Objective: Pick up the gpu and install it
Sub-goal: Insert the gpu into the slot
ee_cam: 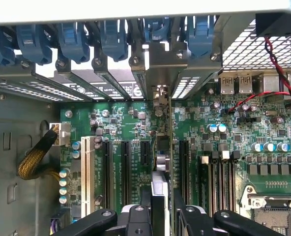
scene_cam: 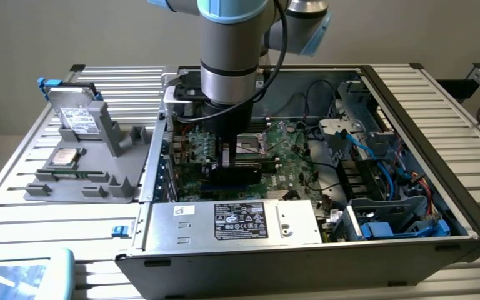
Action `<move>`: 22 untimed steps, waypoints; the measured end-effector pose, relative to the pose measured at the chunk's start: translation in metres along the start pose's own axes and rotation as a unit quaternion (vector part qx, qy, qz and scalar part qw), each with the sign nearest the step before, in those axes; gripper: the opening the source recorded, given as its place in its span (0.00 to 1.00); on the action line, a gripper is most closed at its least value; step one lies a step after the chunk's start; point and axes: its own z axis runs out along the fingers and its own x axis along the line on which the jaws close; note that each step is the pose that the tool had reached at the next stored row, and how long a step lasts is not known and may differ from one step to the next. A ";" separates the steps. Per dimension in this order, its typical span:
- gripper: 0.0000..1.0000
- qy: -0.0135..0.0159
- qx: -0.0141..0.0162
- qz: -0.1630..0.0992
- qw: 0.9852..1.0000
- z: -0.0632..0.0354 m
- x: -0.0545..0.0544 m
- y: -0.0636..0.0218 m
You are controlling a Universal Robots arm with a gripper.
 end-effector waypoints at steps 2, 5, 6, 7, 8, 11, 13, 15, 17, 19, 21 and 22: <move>0.27 0.000 -0.001 0.000 1.000 0.0001 0.000 0.0000; 0.27 0.000 -0.001 0.000 1.000 0.0003 0.000 0.0000; 0.27 0.000 -0.001 0.000 1.000 0.0005 0.000 0.0000; 0.27 0.000 -0.001 0.000 1.000 0.0006 0.000 0.0000; 0.27 0.000 -0.001 0.000 1.000 0.0006 0.000 0.0000; 0.27 0.000 -0.001 -0.001 1.000 0.0008 0.000 -0.0001; 0.27 0.000 -0.001 -0.003 1.000 0.0008 0.000 -0.0001; 0.27 0.000 -0.001 -0.006 1.000 0.0008 0.000 -0.0001; 0.27 0.000 0.000 -0.008 1.000 0.0008 0.001 -0.0001; 0.27 0.000 0.000 -0.009 1.000 0.0008 0.001 -0.0001; 0.27 0.000 0.000 -0.009 1.000 0.0008 0.001 -0.0002; 0.27 0.000 0.000 -0.009 1.000 0.0008 0.001 -0.0002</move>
